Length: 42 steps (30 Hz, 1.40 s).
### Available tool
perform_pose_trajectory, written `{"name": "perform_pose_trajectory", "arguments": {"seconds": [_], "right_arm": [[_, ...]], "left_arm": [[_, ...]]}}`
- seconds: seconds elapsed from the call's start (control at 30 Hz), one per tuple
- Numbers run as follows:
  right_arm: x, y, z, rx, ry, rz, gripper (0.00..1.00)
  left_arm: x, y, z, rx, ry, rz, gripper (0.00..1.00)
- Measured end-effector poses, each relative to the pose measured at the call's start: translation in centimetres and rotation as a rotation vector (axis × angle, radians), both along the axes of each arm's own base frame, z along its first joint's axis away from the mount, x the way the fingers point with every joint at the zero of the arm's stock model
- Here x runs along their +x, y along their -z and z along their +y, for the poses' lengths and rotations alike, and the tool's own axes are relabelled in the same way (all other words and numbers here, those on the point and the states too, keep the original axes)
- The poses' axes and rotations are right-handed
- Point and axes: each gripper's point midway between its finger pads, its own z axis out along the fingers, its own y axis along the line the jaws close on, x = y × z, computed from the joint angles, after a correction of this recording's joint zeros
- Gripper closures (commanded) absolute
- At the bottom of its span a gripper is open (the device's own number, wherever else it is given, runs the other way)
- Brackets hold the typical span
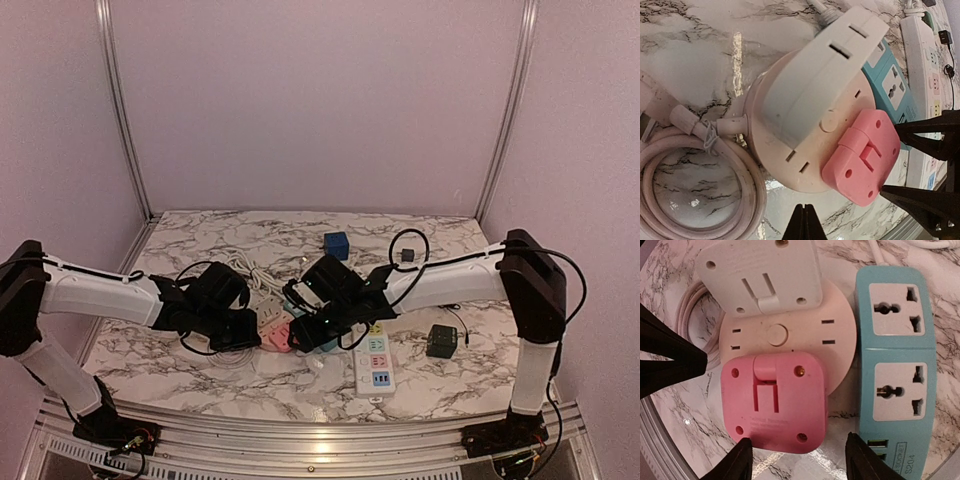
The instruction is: Pull the plug off the socket
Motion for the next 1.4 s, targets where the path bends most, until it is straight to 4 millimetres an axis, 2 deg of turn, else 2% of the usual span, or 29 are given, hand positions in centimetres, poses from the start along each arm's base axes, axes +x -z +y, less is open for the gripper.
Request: {"name": "perform_pose_trajectory", "arguments": {"seconds": [0.1, 0.23, 0.43, 0.5, 0.6, 0.7, 0.77, 0.93, 1.13, 1.4], "right_arm": [[0.1, 0.1, -0.5, -0.004, 0.011, 0.002, 0.39], [-0.1, 0.0, -1.0, -0.009, 0.023, 0.007, 0.39], [-0.1, -0.6, -1.3, 0.0, 0.035, 0.001, 0.39], [-0.1, -0.9, -1.3, 0.005, 0.037, -0.001, 0.39], [-0.1, -1.2, -1.5, 0.01, 0.039, -0.004, 0.39], [-0.2, -1.4, -1.8, 0.012, 0.044, -0.006, 0.39], [-0.1, -1.4, -1.9, 0.013, 0.049, -0.007, 0.39], [0.0, -1.5, -2.2, 0.014, 0.059, -0.009, 0.39], [0.2, -1.8, -2.5, 0.023, 0.073, -0.01, 0.38], [0.7, -1.9, -2.8, 0.03, 0.086, -0.014, 0.39]], "left_arm": [[-0.4, -1.2, 0.7, 0.015, 0.014, -0.019, 1.0], [0.4, -3.8, 1.3, 0.062, 0.041, -0.084, 0.83], [3.8, -9.0, 0.4, 0.114, 0.127, -0.225, 0.54], [5.5, -10.0, 0.4, 0.143, 0.15, -0.255, 0.45], [8.0, -10.0, 1.2, 0.197, 0.186, -0.269, 0.36], [9.5, -8.5, 1.7, 0.234, 0.248, -0.236, 0.34], [9.7, -7.3, 1.6, 0.244, 0.296, -0.205, 0.34], [8.6, -4.7, 0.4, 0.219, 0.415, -0.126, 0.34], [7.9, -3.6, -0.5, 0.176, 0.473, -0.083, 0.36], [7.6, -3.1, -1.0, 0.139, 0.49, -0.056, 0.57]]}}
